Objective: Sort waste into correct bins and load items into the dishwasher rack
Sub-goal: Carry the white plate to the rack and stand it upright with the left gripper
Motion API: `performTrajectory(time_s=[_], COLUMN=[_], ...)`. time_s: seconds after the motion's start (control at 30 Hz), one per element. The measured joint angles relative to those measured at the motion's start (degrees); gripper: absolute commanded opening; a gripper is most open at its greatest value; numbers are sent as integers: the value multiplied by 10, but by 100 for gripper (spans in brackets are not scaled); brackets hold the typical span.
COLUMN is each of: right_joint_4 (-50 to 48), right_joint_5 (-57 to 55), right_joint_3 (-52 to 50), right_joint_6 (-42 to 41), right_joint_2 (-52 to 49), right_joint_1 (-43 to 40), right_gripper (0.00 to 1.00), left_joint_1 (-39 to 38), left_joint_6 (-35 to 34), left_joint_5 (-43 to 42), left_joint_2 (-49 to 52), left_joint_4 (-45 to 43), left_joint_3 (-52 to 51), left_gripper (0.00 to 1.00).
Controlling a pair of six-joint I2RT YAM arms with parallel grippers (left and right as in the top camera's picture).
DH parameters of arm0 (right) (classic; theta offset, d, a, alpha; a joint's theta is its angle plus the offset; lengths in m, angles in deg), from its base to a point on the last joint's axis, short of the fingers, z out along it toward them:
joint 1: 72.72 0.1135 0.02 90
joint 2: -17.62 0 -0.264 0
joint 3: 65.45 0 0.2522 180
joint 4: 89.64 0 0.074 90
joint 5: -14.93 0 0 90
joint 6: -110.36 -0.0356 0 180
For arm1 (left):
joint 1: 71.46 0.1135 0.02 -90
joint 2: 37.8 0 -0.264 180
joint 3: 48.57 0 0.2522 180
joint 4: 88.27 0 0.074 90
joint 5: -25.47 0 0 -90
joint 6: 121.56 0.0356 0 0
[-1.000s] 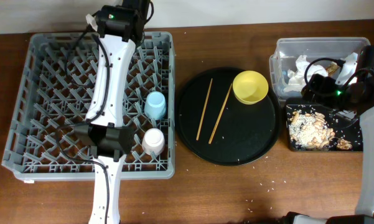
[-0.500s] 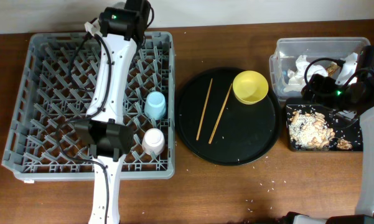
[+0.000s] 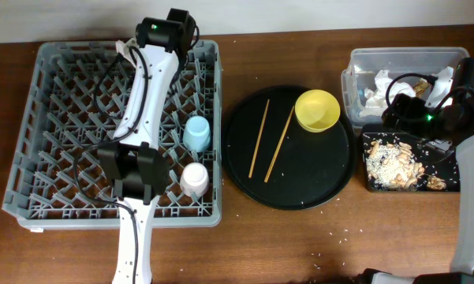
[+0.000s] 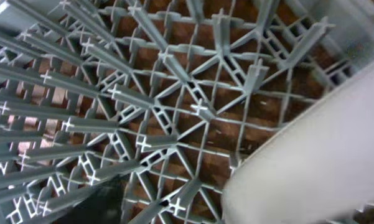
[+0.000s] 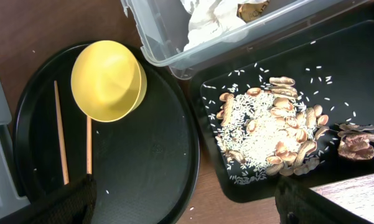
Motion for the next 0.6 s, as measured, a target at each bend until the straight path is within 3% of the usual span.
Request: performTrajectory(time_s=[0.27, 0.33, 0.47, 0.6], right_joint_4=[-10, -13, -15, -15], right_joint_5=[6, 14, 21, 24], right_joint_3=[0, 0, 0, 0], right_joint_6=[0, 0, 0, 0], right_joint_2=[0, 0, 0, 0], right_joint_1=[0, 0, 0, 0], right_gripper=[93, 93, 93, 93], left_joint_1=[0, -1, -10, -33], left_joint_6=[69, 111, 197, 308], left_joint_5=[14, 16, 17, -35], left_joint_2=[0, 0, -9, -33], left_joint_4=[7, 7, -2, -40], left_joint_3=[0, 10, 41, 78], left_gripper=[70, 71, 85, 85])
